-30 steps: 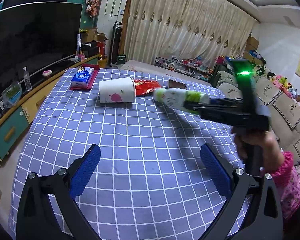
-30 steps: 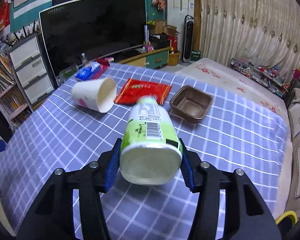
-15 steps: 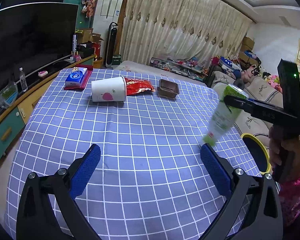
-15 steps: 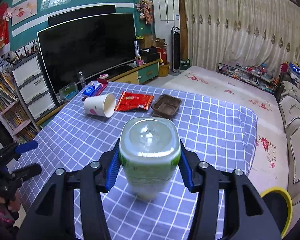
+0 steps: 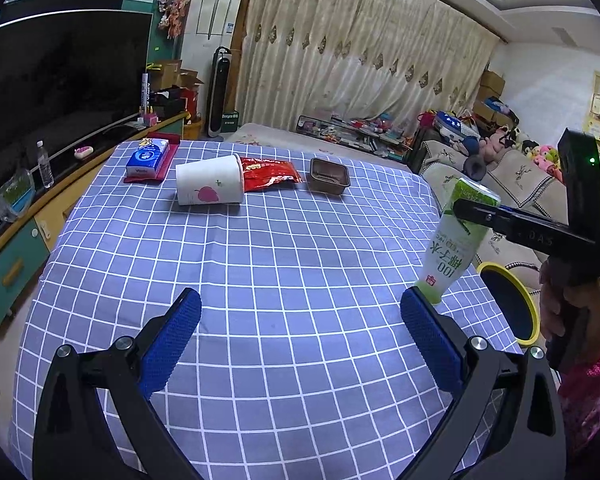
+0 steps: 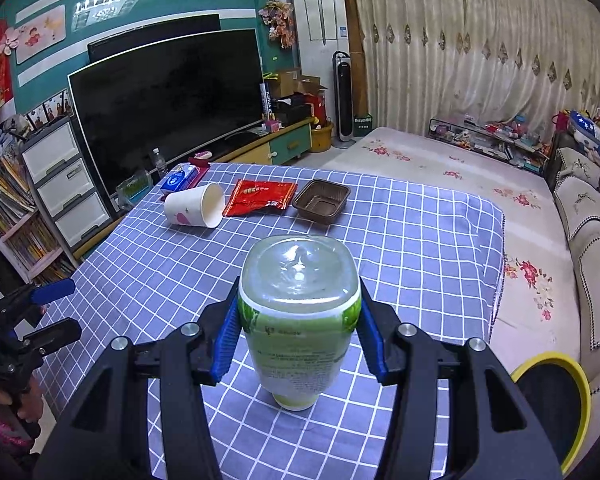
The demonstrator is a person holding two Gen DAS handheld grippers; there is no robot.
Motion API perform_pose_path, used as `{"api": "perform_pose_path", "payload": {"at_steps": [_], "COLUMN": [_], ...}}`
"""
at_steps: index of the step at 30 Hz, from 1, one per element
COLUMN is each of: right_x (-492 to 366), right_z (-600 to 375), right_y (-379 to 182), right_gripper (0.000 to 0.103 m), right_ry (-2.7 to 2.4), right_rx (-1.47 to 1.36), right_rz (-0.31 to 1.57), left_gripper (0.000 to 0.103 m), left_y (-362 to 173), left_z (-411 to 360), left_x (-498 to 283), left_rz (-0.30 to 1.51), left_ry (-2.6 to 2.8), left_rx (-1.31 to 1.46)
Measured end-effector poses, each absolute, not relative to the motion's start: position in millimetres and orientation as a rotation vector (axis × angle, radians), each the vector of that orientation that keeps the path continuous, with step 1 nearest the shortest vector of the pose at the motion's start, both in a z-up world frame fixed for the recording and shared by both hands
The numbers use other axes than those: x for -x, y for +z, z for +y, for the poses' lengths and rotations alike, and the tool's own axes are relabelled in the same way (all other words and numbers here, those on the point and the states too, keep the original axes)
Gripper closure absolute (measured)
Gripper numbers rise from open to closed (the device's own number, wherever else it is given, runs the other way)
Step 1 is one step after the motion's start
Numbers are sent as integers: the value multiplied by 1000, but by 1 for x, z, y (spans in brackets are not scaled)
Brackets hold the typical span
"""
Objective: Collect trash
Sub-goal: 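Lift the drink bottle, carry it over the yellow bin and release it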
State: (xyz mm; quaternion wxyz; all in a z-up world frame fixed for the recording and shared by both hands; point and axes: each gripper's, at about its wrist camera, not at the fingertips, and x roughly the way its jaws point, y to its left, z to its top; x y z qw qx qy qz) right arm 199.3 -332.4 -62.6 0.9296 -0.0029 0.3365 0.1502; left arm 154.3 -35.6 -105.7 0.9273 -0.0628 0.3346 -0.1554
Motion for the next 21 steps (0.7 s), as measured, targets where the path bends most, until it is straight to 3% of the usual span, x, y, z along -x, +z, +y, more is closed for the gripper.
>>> {"api": "perform_pose_path", "payload": {"at_steps": [14,21], "right_x": [-155,-135], "right_z": [-412,-518], "right_y": [-30,-67], "right_gripper": [54,54], "right_ry": [117,-228], "right_rx": [-63,-123], "right_rz": [573,620], "left_gripper": [5,5], "left_y": [-109,-114], "left_z": [-51,-65], "left_x": [-156,-163], "left_rz": [702,730], "left_ry": [-347,-367], "left_rx": [109,98]}}
